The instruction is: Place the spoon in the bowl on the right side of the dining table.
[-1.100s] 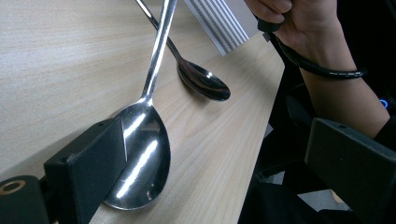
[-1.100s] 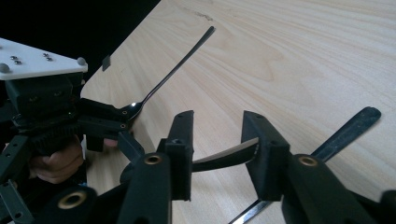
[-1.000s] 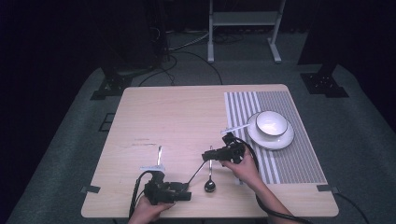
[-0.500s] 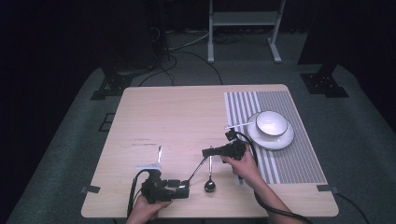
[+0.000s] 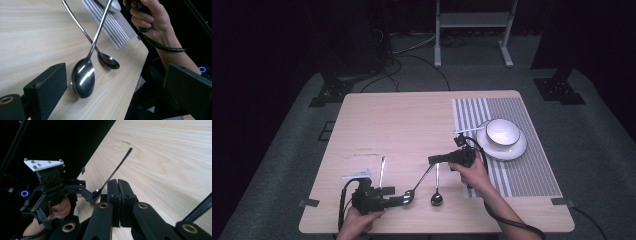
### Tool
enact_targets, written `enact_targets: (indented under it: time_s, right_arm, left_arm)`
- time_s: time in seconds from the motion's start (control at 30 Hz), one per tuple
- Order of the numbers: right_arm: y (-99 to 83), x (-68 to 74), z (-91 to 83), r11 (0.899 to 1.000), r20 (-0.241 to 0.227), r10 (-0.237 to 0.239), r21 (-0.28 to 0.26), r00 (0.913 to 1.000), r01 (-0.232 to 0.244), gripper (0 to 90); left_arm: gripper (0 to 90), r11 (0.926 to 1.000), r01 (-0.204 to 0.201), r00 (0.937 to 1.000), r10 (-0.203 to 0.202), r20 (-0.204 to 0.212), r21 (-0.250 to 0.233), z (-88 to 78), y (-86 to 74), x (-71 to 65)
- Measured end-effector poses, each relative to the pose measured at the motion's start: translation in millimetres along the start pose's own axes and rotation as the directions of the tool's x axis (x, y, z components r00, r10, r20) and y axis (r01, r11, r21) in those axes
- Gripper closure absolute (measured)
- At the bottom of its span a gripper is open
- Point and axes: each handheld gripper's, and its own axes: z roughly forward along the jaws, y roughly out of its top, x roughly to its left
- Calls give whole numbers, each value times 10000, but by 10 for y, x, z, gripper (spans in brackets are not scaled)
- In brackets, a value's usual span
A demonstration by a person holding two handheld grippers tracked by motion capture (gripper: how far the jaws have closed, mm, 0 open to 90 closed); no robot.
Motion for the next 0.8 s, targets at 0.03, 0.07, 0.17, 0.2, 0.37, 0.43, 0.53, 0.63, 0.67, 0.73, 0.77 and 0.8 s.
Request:
enact_targets:
  time_s: [0.03,0.07,0.17,0.2,0.37,0.43,0.53,0.63,0.67,0.73,0.77,0.8]
  right_arm:
    - [9,4,-12,10000,16,7,-16,10000,-7,887]
    - [19,7,-25,10000,43,1,-26,10000,-1,887]
    - [46,18,-74,9999,74,72,-81,9999,-72,887]
    - [57,21,-98,9999,141,47,-108,9999,-46,887]
    - [97,17,-201,9996,255,102,-264,9996,-96,887]
    - [112,11,-248,9995,306,142,-302,9994,-132,887]
    - [128,8,-316,9992,374,168,-360,9992,-154,887]
    - [150,10,-386,9987,408,207,-467,9990,-188,887]
    - [158,9,-412,9985,399,225,-515,9990,-204,887]
    - [174,6,-463,9980,434,257,-586,9987,-231,887]
    - [183,4,-493,9977,450,302,-618,9985,-274,887]
    - [189,2,-509,9974,451,305,-671,9985,-275,887]
  left_arm:
    - [36,10000,18,10000,-18,-27,-49,-17,5,2]
    - [36,9999,70,10000,-70,-50,-114,-32,8,2]
    - [36,9998,54,9999,-56,-85,-216,-81,19,11]
    - [36,9997,10,10000,-12,-94,-248,-91,21,15]
    - [36,9992,15,9999,-20,-117,-401,-155,37,17]
    - [36,9989,9,9998,-17,-177,-461,-173,43,20]
    - [36,9988,9,9998,-19,-220,-480,-187,46,25]
    - [36,9987,23,9997,-35,-245,-503,-189,46,29]
    - [36,9989,28,9996,-41,-263,-478,-187,44,32]
    - [36,9990,35,9996,-48,-282,-455,-186,43,35]
    - [36,9990,27,9996,-40,-293,-454,-187,43,37]
    - [36,9989,28,9995,-42,-312,-473,-188,44,38]
